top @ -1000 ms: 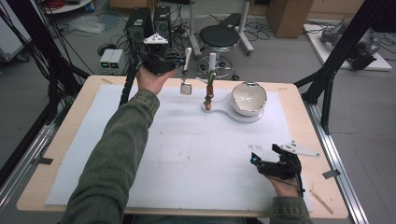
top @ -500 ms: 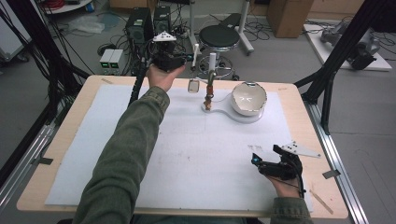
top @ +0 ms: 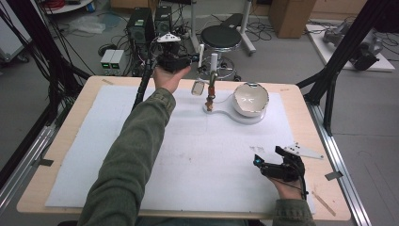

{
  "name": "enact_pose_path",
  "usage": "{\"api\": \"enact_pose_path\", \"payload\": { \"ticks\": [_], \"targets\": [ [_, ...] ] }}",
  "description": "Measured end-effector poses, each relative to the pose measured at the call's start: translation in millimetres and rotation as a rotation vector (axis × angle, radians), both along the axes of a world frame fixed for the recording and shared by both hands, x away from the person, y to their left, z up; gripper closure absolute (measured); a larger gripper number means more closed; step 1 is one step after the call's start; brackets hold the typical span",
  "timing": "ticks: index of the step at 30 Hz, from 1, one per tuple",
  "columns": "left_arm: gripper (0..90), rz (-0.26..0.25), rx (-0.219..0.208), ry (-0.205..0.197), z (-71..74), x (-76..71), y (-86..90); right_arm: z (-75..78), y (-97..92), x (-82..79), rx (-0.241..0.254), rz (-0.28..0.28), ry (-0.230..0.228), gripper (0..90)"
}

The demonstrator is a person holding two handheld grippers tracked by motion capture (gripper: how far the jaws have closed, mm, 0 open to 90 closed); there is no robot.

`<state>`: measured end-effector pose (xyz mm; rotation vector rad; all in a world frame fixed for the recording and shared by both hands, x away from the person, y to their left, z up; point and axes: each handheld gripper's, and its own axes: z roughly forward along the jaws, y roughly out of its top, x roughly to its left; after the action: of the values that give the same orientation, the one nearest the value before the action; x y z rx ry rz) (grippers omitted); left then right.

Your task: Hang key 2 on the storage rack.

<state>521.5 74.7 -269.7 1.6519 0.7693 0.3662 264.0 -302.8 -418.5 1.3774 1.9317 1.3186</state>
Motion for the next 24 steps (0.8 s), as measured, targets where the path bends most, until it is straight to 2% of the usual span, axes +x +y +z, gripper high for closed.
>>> {"api": "enact_pose_path", "payload": {
  "ticks": [3, 10, 15, 21, 24],
  "targets": [
    [86.7, 0.002, -0.016, 0.010, -1.2, 0.9, -0.2, -0.2, 0.0, 0.1, -0.004, 0.003, -0.002, 3.4],
    [86.7, -0.018, -0.011, 0.028, -6.2, 0.8, -8.2, -0.2, -0.1, -0.1, -0.002, 0.000, 0.001, 3.4],
    [86.6, -0.027, 0.015, 0.022, -6.8, -1.4, -13.3, -0.1, 0.0, -0.1, -0.002, 0.000, 0.000, 3.4],
    [86.2, -0.039, 0.063, 0.036, -8.3, -2.7, -15.4, 0.4, 0.0, -0.2, -0.002, 0.002, -0.004, 3.5],
    [83.9, -0.048, 0.066, 0.047, -8.8, -3.1, -16.2, 0.4, 0.3, -0.3, -0.004, 0.004, -0.005, 3.4]
  ]
}}
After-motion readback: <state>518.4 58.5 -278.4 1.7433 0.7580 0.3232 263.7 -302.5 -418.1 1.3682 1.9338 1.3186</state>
